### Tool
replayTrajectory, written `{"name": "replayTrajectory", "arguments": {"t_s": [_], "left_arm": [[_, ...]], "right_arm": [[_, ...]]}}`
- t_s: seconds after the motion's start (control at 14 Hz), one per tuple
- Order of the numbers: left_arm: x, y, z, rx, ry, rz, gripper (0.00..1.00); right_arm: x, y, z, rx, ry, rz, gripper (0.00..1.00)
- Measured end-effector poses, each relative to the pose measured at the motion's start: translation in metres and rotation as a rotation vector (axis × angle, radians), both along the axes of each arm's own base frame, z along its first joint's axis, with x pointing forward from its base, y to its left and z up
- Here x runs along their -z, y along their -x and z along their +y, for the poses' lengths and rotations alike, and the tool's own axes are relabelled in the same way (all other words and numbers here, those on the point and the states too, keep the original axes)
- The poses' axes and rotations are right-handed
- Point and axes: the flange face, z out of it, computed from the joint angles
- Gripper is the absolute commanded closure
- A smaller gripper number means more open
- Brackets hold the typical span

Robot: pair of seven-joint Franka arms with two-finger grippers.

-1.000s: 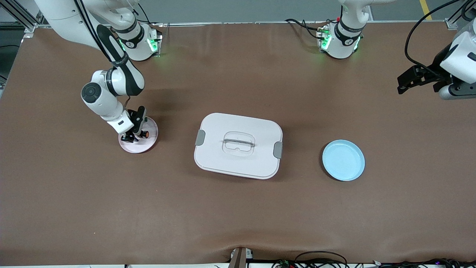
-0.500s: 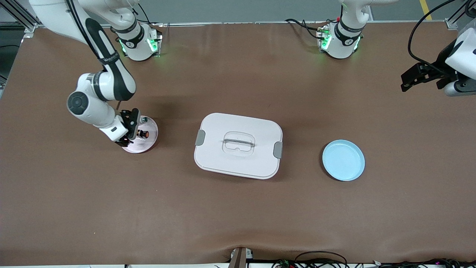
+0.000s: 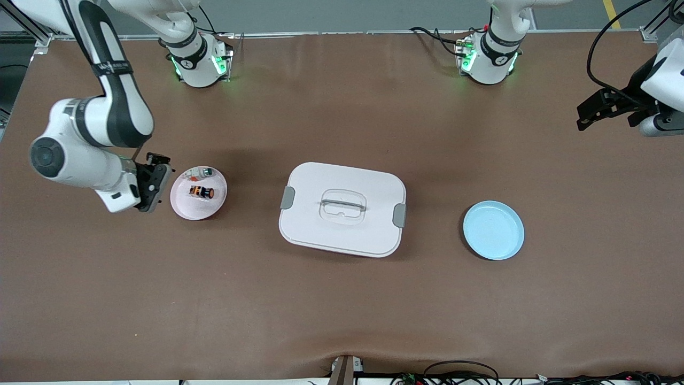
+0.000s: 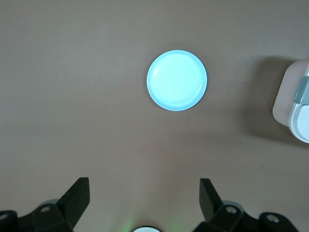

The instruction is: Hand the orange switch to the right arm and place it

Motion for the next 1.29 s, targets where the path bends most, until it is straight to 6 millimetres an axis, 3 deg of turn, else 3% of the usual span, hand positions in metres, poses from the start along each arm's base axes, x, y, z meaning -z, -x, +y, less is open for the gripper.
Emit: {"name": "replayTrajectory", "arguments": {"t_s": [0.43, 0.86, 1.07, 1.29], "left_arm": [[0.0, 0.0, 0.0, 0.0, 0.0, -0.003, 0.0], [-0.001, 0.0, 0.0, 0.0, 0.002, -0.005, 0.0], [-0.001, 0.0, 0.0, 0.0, 0.003, -0.006, 0.0], [-0.002, 0.001, 0.0, 0.0, 0.003, -0.008, 0.0]], "right_arm": [[-0.093, -0.027, -0.06, 0.188, 0.076, -0.033, 0.0], [-0.193, -0.031, -0.064, 0.538, 0.162, -0.02, 0.0], [-0.225, -0.03, -0.067, 0.684, 0.209, -0.049, 0.0], [-0.235, -0.03, -0.073, 0.82, 0.229, -0.063, 0.0]]}}
